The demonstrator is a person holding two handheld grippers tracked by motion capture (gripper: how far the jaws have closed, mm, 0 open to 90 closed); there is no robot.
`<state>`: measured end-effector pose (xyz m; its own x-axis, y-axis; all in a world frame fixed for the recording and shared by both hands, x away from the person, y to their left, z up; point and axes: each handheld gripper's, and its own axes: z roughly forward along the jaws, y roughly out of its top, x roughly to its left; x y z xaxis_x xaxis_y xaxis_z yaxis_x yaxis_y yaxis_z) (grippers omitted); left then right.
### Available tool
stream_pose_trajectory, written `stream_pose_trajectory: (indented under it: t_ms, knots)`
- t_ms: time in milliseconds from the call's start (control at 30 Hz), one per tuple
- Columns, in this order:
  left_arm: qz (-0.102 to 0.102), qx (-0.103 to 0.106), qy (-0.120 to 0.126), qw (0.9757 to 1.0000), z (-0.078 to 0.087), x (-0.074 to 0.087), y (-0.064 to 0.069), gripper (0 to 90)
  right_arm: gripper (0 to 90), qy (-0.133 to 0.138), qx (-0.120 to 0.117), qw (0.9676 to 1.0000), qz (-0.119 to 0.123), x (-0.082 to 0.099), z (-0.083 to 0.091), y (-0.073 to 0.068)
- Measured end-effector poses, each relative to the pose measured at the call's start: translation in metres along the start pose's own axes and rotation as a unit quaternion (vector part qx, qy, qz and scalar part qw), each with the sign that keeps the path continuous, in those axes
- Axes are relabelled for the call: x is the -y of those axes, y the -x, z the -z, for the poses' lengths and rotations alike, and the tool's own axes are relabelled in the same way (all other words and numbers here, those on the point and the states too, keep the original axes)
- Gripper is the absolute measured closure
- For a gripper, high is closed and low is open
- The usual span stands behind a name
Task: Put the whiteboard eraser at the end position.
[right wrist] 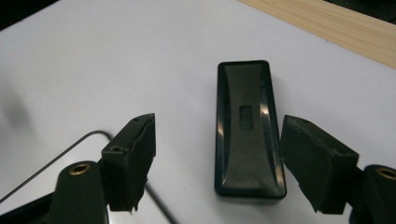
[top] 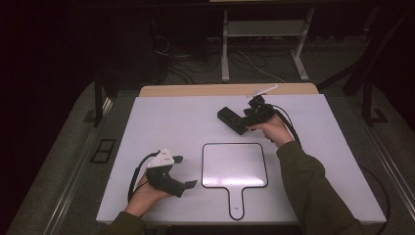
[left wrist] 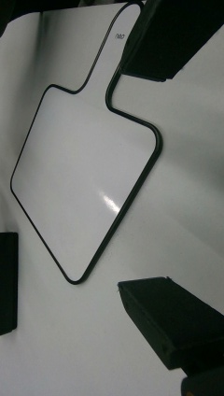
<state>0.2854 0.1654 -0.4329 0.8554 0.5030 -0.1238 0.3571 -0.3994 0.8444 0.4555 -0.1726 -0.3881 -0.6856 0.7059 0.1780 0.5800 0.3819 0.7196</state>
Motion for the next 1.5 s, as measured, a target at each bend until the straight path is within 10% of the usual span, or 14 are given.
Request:
stream_pose_trajectory:
  t_ms: [1500]
  knots:
    - [-0.006,0.0,-0.001,1.0,0.002,0.002,0.005,0.0,18.2,0.056,0.007,0.9983,0.011,0.123,0.08,-0.029]
